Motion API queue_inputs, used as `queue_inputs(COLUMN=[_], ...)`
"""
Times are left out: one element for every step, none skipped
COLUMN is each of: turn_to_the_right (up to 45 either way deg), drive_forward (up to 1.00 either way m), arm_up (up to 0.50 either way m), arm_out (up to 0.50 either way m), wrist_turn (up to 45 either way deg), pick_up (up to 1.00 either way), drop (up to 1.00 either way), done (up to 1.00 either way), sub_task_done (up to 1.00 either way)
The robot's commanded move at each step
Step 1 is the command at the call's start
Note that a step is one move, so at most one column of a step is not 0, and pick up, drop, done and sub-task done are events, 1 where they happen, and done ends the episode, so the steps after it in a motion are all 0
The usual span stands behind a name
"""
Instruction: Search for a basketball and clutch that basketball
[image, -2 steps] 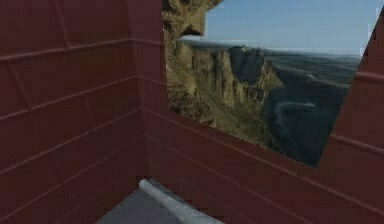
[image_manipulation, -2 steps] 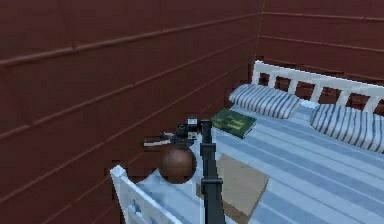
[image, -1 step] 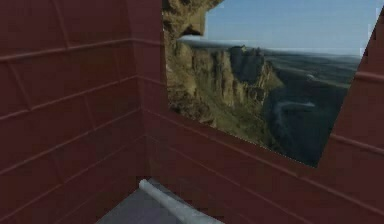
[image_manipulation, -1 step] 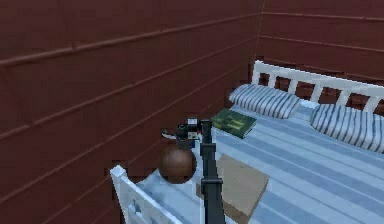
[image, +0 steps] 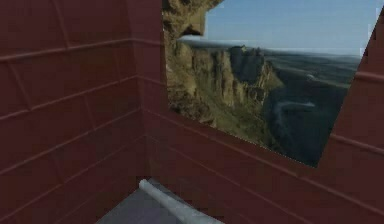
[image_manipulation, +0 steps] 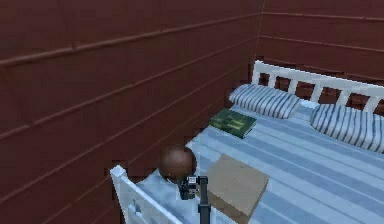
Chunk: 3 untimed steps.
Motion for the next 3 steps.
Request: queue_inputs(turn_to_the_right=[0.0,0.0,0.0], drive_forward=[0.0,0.0,0.0], arm_up=[0.0,0.1,0.0], arm_out=[0.0,0.0,0.0], wrist_turn=[0.0,0.0,0.0], pick_up=[1.0,0.0,0.0], drop=[0.0,0.0,0.0], done=[0.0,0.0,1.0], sub_task_done=[0.0,0.0,0.0])
